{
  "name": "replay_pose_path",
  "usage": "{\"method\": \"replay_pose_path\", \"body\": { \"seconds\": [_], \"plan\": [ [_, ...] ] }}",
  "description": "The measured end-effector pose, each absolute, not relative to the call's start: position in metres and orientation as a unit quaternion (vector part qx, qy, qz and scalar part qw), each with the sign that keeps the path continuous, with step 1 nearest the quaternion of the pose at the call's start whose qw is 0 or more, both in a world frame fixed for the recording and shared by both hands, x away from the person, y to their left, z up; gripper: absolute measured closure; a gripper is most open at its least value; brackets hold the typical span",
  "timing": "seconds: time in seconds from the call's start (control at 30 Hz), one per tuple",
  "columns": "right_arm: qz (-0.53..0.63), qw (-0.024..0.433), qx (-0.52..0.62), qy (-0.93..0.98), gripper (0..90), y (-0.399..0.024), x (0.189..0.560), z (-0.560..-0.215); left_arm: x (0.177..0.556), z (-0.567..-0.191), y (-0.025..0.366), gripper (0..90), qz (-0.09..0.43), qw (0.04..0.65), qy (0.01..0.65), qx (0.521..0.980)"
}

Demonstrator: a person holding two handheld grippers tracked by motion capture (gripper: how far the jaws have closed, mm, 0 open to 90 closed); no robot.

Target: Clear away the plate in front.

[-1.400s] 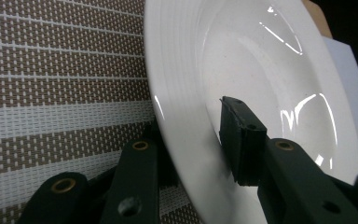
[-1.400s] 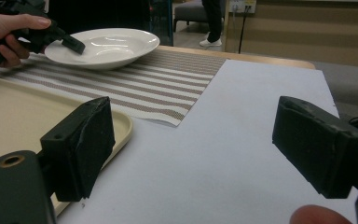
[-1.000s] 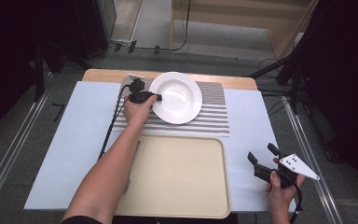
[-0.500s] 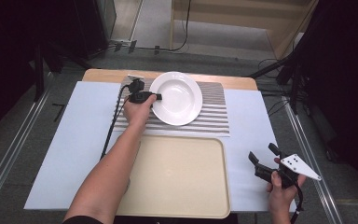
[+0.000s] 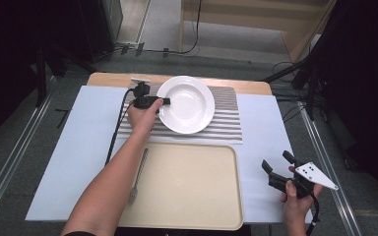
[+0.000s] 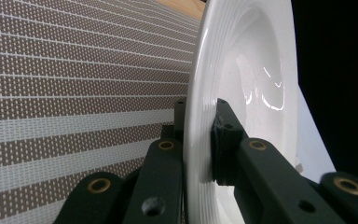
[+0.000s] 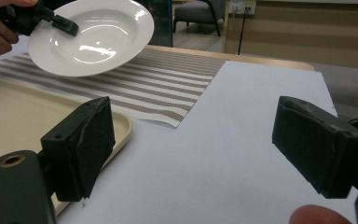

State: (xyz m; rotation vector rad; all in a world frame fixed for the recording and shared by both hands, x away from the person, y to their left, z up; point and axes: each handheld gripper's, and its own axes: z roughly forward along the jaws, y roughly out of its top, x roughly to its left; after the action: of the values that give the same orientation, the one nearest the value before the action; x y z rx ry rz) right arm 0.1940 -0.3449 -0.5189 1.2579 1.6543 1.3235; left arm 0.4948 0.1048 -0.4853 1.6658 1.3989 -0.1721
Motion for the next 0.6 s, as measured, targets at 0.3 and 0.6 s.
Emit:
{"method": "replay_pose_path", "body": {
  "seconds": [0.3, 0.6],
  "plan": [
    [0.508, 0.332, 0.48, 0.633, 14.0, -0.344, 0.194, -0.518, 0.487, -0.478, 0.112, 81.6, -0.092, 0.474, 0.552, 0.68],
    [0.508, 0.331, 0.481, 0.633, 13.9, -0.344, 0.193, -0.518, 0.473, -0.474, 0.113, 81.6, -0.1, 0.465, 0.539, 0.695]
  ]
}}
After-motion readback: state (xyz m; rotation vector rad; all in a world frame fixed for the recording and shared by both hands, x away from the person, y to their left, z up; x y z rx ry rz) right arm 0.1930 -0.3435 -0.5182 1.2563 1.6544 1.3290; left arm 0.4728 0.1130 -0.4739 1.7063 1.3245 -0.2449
